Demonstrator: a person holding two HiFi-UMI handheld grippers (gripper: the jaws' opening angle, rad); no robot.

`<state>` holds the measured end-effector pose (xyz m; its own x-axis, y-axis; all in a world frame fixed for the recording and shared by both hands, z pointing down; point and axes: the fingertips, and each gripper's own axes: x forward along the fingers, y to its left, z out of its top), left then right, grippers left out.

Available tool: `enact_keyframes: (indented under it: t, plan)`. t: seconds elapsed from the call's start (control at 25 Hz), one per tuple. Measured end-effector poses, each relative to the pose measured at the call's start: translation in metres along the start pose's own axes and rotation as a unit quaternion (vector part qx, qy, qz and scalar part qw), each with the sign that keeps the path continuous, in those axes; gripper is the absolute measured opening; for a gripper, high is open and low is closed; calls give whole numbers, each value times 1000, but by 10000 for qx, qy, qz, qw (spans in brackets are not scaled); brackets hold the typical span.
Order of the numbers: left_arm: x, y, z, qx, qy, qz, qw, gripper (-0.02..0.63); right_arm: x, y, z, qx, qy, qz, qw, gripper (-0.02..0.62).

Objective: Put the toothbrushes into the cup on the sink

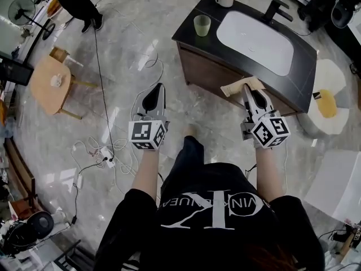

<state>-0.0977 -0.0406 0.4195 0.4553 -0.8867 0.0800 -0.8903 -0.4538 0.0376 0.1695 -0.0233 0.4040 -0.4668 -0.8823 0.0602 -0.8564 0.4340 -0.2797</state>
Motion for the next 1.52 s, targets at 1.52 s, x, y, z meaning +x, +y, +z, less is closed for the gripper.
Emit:
enact_keyframes:
  t: [1.52]
  plan:
    - [192,122,5,9,101,-515,9986,11,204,-52,51,-23,-325,-152,9994,43]
